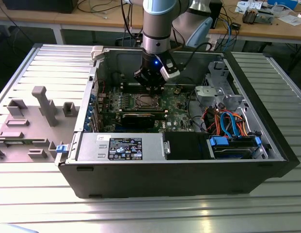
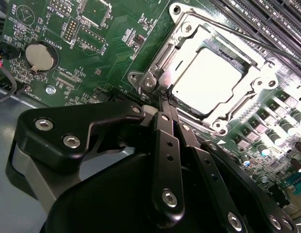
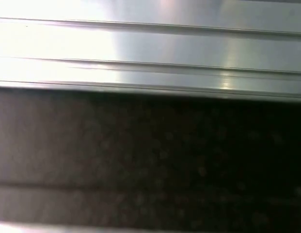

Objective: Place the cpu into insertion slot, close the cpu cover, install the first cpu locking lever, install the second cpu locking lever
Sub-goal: 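Install the first cpu locking lever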

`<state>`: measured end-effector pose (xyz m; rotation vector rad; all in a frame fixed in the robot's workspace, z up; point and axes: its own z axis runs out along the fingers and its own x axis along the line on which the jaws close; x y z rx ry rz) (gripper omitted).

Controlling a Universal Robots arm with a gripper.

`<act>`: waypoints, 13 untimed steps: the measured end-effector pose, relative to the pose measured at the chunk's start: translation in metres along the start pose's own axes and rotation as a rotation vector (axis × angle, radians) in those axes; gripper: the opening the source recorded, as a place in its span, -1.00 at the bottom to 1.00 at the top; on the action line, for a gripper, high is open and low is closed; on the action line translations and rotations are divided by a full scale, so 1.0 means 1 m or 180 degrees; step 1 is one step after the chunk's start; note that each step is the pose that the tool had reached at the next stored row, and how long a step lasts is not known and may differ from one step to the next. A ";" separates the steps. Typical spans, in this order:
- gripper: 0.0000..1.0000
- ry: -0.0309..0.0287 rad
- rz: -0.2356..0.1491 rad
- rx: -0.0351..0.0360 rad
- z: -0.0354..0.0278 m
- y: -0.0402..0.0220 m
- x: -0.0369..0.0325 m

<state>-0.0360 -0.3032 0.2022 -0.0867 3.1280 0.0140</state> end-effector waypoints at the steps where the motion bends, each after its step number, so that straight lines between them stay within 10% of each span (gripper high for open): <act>1: -0.79 0.0000 0.0000 -0.0002 0.0002 0.0000 0.0000; 6: -0.79 -0.0001 -0.0001 -0.0019 0.0015 0.0000 -0.0004; 11: -0.79 -0.0009 0.0002 -0.0157 0.0017 0.0001 -0.0003; 13: -0.79 -0.0011 0.0002 -0.0161 0.0009 0.0001 -0.0004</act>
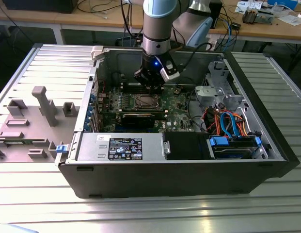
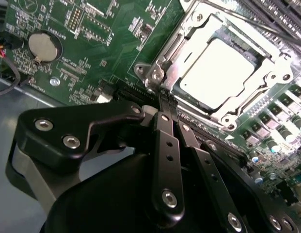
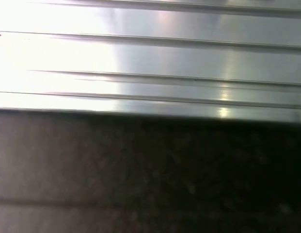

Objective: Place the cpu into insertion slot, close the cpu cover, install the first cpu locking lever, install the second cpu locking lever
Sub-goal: 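Install the first cpu locking lever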

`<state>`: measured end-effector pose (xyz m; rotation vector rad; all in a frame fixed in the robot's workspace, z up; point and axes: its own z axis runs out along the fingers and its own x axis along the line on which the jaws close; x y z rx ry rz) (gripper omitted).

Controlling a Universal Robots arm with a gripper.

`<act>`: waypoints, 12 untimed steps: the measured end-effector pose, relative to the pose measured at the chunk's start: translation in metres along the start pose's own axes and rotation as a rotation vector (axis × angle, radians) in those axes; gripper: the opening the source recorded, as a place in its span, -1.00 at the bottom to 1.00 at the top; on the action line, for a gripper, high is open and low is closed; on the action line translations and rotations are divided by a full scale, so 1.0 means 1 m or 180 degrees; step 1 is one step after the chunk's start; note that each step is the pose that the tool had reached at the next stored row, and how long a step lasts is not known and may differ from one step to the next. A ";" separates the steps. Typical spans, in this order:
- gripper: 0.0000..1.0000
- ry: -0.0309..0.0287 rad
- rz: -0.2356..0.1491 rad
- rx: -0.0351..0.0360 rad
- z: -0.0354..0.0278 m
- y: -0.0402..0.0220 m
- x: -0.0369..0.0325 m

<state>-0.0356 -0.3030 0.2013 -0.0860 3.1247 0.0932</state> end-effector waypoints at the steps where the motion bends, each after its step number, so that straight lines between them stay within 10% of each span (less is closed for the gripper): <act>1: -0.79 0.0000 0.0000 -0.0001 -0.0008 0.0001 0.0000; 12: -0.79 0.0002 0.0000 0.0002 -0.0081 -0.0091 0.0004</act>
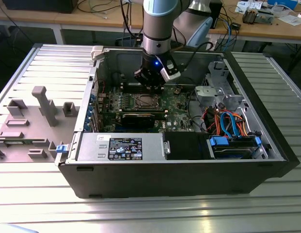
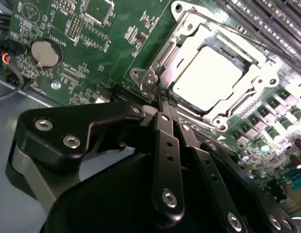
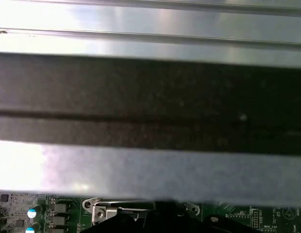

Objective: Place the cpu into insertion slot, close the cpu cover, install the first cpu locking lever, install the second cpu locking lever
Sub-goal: 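Install the first cpu locking lever, then install the second cpu locking lever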

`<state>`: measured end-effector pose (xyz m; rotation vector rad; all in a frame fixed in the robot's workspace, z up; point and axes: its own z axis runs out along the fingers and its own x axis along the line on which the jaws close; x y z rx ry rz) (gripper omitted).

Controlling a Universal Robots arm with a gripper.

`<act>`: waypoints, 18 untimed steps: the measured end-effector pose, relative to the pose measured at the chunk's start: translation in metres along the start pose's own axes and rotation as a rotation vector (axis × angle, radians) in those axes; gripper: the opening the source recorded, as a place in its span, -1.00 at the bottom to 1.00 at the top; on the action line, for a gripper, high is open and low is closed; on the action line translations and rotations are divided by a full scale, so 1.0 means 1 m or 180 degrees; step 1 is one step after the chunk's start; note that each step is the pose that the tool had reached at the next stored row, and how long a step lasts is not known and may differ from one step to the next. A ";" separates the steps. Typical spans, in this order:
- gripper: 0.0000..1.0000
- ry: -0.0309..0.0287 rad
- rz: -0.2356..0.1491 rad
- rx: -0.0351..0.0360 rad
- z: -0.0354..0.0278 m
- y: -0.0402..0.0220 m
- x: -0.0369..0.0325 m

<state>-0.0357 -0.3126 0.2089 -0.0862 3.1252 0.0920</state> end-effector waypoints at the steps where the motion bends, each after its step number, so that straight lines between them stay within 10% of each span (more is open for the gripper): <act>1: -0.79 0.0000 0.0000 0.0000 0.0000 -0.0002 0.0000; 18: -0.79 0.0000 0.0000 0.0000 -0.0003 -0.0050 0.0003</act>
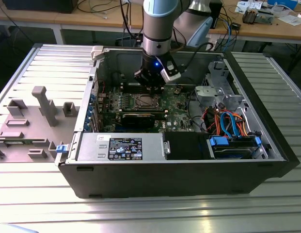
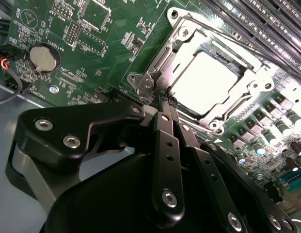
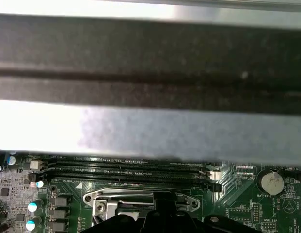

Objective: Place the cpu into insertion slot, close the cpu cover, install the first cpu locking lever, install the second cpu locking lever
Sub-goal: 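Install the second cpu locking lever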

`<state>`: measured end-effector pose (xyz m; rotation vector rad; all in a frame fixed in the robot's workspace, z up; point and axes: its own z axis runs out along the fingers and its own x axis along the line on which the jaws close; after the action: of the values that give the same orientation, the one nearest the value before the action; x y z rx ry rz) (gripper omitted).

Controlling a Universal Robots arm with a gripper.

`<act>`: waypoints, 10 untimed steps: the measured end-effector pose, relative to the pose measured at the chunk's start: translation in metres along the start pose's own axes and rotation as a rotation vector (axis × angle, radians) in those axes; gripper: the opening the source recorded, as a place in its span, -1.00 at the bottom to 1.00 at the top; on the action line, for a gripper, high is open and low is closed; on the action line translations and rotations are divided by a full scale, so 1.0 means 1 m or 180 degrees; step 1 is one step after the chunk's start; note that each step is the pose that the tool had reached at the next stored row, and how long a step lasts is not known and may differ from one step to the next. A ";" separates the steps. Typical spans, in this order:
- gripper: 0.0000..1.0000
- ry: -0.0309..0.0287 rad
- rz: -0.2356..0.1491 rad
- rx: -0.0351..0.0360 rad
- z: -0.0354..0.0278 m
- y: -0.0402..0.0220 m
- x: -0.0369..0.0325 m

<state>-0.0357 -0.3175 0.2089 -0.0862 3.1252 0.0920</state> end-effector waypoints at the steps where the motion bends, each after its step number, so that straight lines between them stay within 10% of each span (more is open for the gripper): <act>1: -0.79 0.0000 0.0000 0.0000 -0.0001 -0.0012 0.0001; 10: -0.79 0.0002 0.0001 0.0000 -0.0211 -0.0065 0.0001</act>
<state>-0.0356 -0.3252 0.2296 -0.0860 3.1260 0.0919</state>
